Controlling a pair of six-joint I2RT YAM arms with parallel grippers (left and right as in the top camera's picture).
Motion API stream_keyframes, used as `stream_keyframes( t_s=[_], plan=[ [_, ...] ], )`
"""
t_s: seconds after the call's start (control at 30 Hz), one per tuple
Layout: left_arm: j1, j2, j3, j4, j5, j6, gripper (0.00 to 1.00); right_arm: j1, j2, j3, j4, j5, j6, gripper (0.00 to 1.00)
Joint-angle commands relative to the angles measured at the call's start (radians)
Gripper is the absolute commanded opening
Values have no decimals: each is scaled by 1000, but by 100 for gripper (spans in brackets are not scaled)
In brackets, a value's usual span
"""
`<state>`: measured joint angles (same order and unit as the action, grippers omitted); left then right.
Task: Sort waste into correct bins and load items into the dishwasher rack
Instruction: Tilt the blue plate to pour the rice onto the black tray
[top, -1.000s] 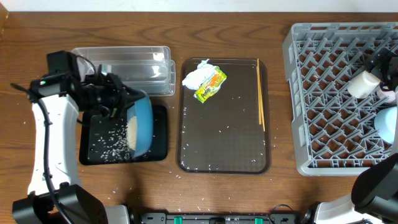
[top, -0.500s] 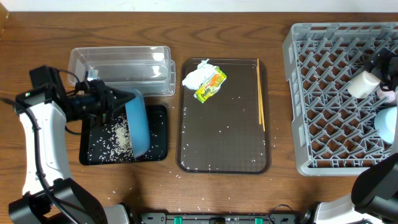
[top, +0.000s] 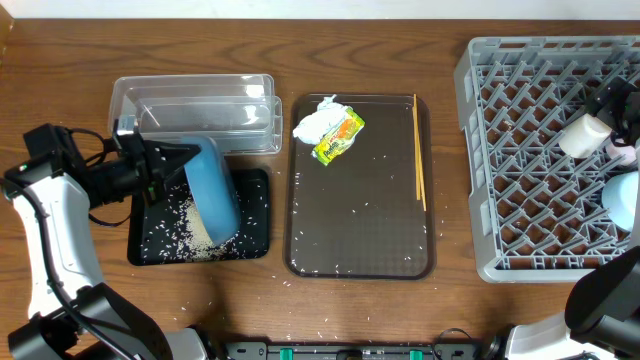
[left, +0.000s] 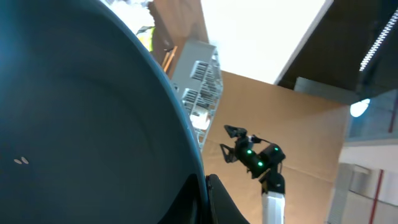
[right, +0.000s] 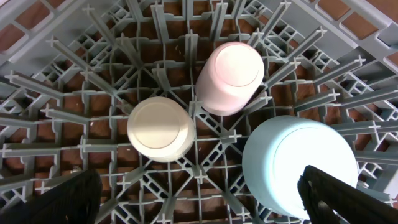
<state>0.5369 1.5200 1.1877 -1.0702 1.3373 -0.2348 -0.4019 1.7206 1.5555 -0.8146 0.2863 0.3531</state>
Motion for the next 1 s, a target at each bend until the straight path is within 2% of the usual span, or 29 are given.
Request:
stream_keyframes(
  t_s=[0.0, 0.4, 0.5, 0.83, 0.97],
  plan=[
    [24, -11, 0, -29, 66, 17, 6, -5, 0, -7, -1, 4, 13, 99],
    [109, -11, 0, -27, 32, 17, 6, -5, 0, -7, -1, 4, 13, 99],
    [128, -11, 0, -85, 47, 18, 6, -5, 0, -7, -1, 4, 13, 99],
    [156, -11, 0, -77, 92, 32, 6, -5, 0, -7, -1, 4, 13, 99],
    [171, -11, 0, -129, 92, 60, 6, -5, 0, -7, -1, 4, 13, 99]
  ],
)
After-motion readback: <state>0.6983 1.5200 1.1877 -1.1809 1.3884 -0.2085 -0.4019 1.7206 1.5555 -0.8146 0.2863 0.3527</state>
